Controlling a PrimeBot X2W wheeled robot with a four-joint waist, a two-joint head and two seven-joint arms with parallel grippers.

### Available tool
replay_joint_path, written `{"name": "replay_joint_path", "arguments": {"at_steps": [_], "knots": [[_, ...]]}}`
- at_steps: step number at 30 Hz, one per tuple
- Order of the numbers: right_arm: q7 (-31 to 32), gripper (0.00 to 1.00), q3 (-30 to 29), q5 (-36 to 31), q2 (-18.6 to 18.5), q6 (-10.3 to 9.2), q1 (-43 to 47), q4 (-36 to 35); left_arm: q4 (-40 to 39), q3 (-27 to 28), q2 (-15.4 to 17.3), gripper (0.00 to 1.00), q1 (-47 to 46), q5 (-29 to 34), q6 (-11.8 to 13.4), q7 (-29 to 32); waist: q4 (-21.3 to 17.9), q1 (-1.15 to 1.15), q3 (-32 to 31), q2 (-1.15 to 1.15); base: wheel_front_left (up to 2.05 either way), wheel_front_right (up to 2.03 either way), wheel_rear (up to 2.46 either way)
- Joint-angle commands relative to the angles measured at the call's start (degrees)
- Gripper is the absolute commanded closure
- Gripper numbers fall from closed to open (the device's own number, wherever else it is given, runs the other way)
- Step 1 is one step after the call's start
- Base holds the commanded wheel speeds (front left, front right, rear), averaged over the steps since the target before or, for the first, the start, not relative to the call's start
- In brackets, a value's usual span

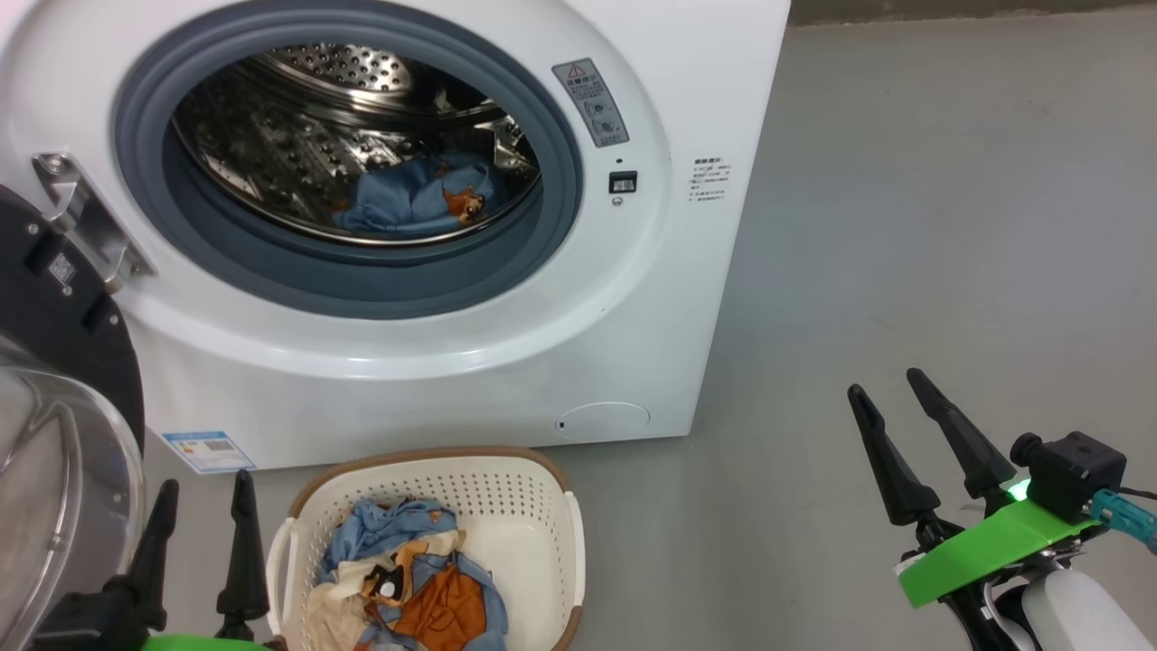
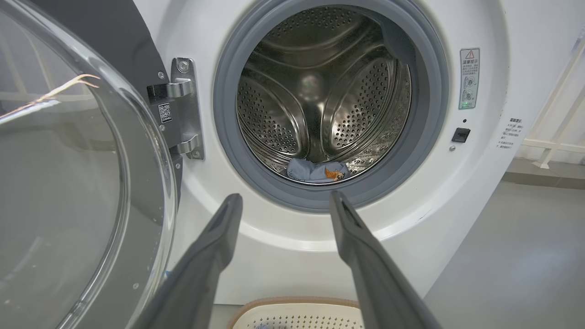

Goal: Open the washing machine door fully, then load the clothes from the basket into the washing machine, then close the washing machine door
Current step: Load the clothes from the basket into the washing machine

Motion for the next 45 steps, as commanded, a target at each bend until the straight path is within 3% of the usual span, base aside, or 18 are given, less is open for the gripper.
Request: {"name": "replay_joint_path", "arguments": {"at_steps": [1,45], "knots": [[-0.3,0.0,1.2,-0.1,-0.9,0.09,-1.1,-1.6,-1.6,1.6,1.3,0.0,-1.8,-0.2,0.5,-0.1,0.0,0.0,0.3,0.0,0.0,0.0,0.0],[-0.3,0.0,0.2,-0.3,0.8,0.09,-6.6,-4.1,6.3,-0.9,2.3,0.0,-12.3,-1.1,-0.4,-0.3,-0.9,0.0,16.1,0.0,0.0,0.0,0.0]]}}
